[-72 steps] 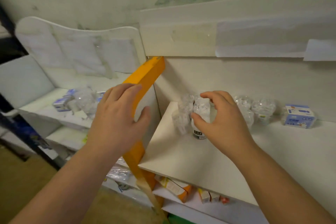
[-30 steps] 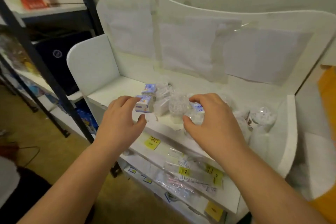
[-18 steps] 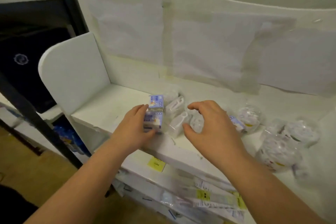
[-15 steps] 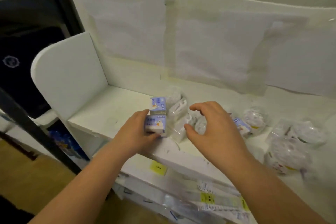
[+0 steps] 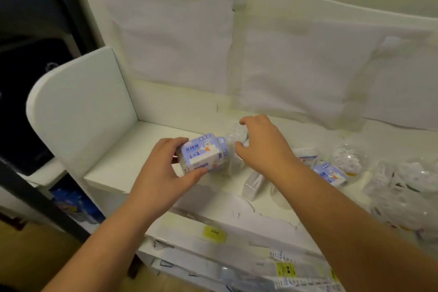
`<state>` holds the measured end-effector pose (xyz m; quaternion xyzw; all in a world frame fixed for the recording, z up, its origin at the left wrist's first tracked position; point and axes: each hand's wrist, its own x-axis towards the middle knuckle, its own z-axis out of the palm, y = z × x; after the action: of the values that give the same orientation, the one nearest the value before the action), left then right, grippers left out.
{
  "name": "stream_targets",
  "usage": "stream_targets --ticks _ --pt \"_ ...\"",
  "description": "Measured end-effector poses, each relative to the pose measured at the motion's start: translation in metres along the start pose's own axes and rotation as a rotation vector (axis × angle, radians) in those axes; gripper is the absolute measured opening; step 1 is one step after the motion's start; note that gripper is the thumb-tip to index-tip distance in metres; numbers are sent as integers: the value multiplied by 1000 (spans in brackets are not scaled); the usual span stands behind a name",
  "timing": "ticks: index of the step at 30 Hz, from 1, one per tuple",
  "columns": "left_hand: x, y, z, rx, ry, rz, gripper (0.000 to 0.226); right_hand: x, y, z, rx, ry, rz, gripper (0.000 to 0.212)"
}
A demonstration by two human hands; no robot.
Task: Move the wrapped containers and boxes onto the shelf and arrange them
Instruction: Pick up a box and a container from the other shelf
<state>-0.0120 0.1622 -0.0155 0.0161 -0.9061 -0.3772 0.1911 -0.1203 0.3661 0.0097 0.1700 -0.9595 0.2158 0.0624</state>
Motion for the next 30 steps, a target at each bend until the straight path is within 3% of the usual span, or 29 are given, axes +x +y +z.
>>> stream_targets --ticks 4,9,17,30 --pt "5 6 -12 -77 84 -61 54 31 -7 18 -212 -102 46 50" --pt "7 0 -22 -74 97 -104 61 47 -13 36 -256 -93 116 46" --pt "9 1 -32 -58 115 -108 61 42 -11 31 35 65 104 50" --pt "31 71 5 -320 107 -16 67 -68 24 -93 468 387 134 50"
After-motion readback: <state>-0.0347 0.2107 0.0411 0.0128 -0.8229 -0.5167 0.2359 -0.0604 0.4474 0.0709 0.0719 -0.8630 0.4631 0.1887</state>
